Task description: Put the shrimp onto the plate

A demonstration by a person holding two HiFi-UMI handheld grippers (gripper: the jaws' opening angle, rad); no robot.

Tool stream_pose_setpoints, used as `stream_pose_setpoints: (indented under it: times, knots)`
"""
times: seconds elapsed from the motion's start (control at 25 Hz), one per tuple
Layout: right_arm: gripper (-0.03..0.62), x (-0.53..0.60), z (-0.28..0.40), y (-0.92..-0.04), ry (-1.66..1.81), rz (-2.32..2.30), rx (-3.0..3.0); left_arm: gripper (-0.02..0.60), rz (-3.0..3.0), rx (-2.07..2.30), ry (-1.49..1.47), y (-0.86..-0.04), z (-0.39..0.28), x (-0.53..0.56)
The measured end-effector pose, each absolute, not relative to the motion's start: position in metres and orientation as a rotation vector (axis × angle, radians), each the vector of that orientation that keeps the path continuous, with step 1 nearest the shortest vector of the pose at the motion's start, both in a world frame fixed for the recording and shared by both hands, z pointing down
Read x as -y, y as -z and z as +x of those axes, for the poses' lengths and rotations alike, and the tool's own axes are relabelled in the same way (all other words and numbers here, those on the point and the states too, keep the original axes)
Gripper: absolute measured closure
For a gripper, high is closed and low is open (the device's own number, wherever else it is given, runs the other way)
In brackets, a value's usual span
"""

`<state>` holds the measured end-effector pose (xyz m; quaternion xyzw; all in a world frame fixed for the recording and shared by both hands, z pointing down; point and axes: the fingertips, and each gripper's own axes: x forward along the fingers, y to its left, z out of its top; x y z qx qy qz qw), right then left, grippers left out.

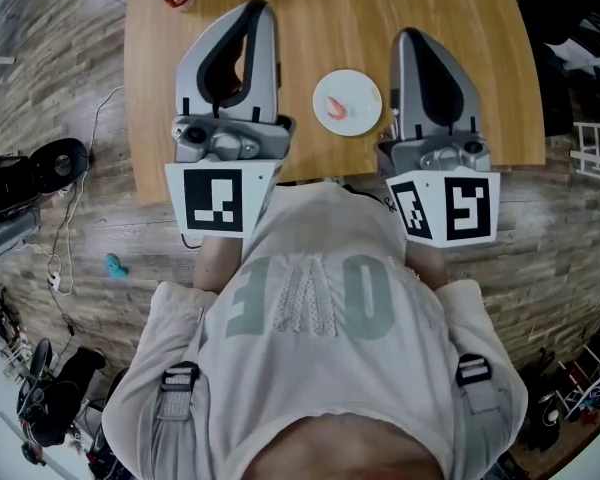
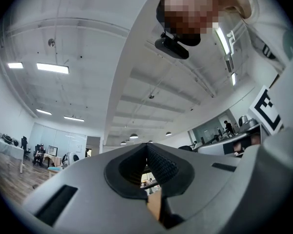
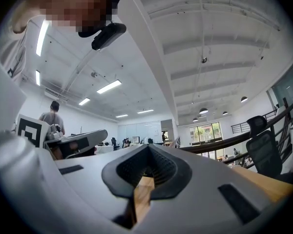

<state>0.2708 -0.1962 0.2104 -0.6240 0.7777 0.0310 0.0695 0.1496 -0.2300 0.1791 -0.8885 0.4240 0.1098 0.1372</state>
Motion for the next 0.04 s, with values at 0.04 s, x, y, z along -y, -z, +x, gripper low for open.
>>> stream_pose_setpoints:
  times: [0.04]
  knots:
    - [0.576,0.1959,0.2703,-0.2112,-0.094,-1.88,-2.345,0.575,-2.582,-1.214,-0.338,-0.1785,0.1499,0.2286]
